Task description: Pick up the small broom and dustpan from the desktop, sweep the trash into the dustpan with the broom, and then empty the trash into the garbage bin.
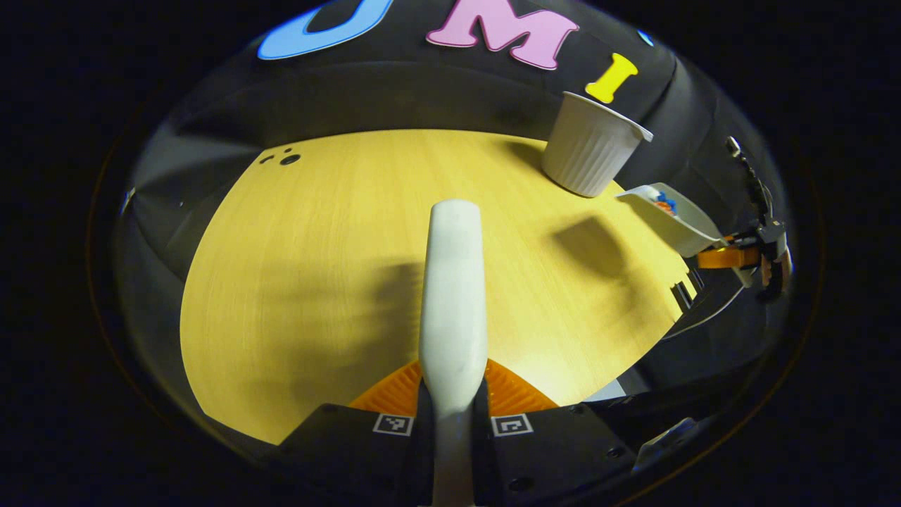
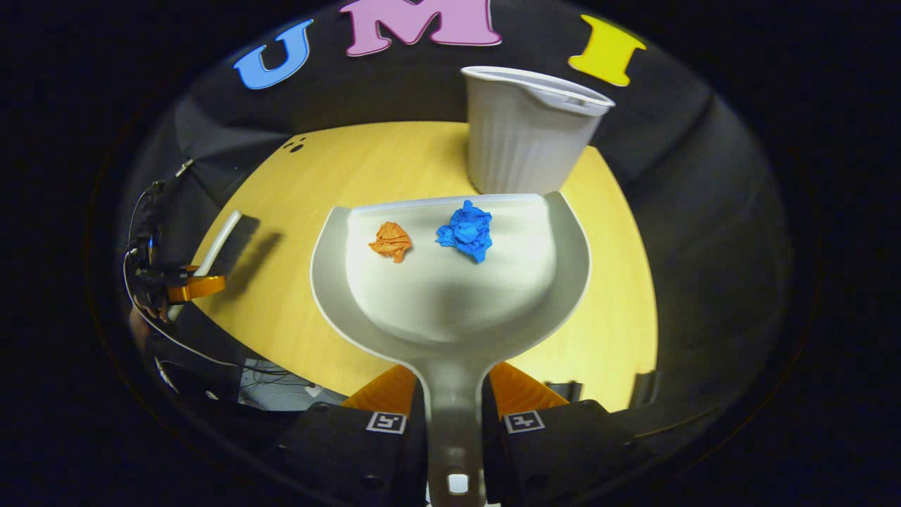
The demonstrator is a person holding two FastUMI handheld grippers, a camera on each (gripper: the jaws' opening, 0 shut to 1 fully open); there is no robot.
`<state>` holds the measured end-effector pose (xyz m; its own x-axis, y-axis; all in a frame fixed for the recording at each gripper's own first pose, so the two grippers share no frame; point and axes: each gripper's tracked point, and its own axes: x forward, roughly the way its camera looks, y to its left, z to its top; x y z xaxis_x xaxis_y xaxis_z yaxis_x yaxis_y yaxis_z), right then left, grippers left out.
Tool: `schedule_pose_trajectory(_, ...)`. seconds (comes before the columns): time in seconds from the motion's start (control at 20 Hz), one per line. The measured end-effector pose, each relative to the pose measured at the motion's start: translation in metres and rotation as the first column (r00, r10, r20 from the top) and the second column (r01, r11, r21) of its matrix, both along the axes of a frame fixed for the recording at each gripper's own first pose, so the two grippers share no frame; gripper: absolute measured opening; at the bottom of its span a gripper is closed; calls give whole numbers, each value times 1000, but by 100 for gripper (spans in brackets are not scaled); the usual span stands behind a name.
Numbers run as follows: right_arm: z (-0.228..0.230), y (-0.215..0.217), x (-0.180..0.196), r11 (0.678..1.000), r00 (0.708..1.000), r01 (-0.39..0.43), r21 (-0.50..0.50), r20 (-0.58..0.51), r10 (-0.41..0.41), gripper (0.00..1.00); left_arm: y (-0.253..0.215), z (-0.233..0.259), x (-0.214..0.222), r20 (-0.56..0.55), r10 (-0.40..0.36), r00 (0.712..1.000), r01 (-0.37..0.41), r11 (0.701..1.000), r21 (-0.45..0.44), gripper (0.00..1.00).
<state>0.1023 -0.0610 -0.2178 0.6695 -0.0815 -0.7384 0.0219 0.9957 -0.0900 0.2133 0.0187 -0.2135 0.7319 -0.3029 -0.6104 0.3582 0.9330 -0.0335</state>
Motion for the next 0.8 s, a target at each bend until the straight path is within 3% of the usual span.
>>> schedule_pose_trajectory(0.35,5,11,-2,993,993,99,-57,74,-95,35,21,-24,-12,-55,115,992,-121,986,-118,26)
schedule_pose_trajectory(0.4,5,13,-2,992,991,105,-70,86,-99,40,24,-25,-14,-56,127,990,-133,982,-130,26)
schedule_pose_trajectory(0.6,-4,10,4,991,983,120,-51,144,-112,35,26,-32,-23,-90,177,980,-193,957,-219,24)
schedule_pose_trajectory(0.8,-11,7,8,984,976,152,-89,170,-135,35,38,-31,-27,-76,218,973,-230,945,-231,25)
